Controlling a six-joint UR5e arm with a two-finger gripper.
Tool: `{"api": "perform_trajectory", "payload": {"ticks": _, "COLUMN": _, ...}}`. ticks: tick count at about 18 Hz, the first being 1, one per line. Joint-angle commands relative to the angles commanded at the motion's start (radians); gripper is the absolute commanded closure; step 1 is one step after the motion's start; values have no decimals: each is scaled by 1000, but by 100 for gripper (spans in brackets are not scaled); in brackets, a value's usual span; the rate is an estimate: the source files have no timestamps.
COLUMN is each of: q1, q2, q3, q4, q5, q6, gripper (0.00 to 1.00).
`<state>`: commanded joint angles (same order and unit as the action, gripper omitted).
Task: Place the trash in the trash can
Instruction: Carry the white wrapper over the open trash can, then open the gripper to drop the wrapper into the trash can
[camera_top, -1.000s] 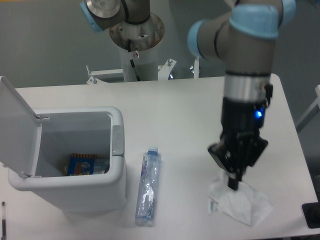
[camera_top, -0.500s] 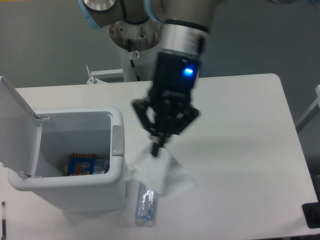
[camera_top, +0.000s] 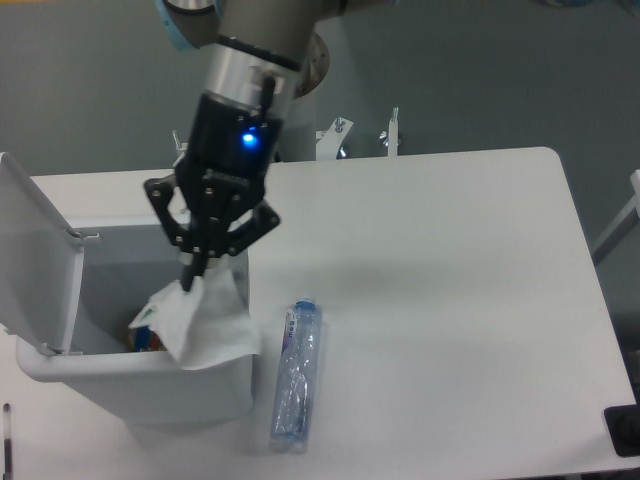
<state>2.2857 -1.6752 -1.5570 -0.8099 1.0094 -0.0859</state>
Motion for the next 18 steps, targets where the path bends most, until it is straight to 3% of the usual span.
{"api": "perform_trajectory", "payload": {"ticks": 4, "q1": -9, "q2": 17, "q3": -35, "q4": 2, "q5": 3, "q6": 0, "gripper": 86}}
{"api": "perform_trajectory", "payload": {"ticks": 5, "q1": -9, "q2": 18, "q3": -37, "q4": 2, "q5": 3, "q6": 3, "gripper": 81}}
{"api": "perform_trajectory", "payload": {"ticks": 7, "q1": -9, "q2": 18, "q3": -38, "q4": 2, "q5": 3, "q6": 41, "gripper": 36}}
{"api": "perform_trajectory", "payload": {"ticks": 8, "q1": -9, "q2": 18, "q3": -40, "q4": 2, "q5": 5, "q6": 63, "gripper": 21}}
{"api": "perform_trajectory", "payload": {"ticks": 10, "q1": -9, "q2": 18, "q3": -40, "q4": 2, "q5": 5, "q6": 68, "gripper": 2}}
{"api": "perform_trajectory", "payload": {"ticks": 15, "q1": 11, "q2": 14, "q3": -25, "q4": 3, "q5": 8, "q6": 68, "gripper": 0}}
{"api": "perform_trajectory", "payload": {"ticks": 18, "q1": 116, "q2": 2, "q3": -15, "q4": 6, "q5": 31, "q6": 80, "gripper": 0}}
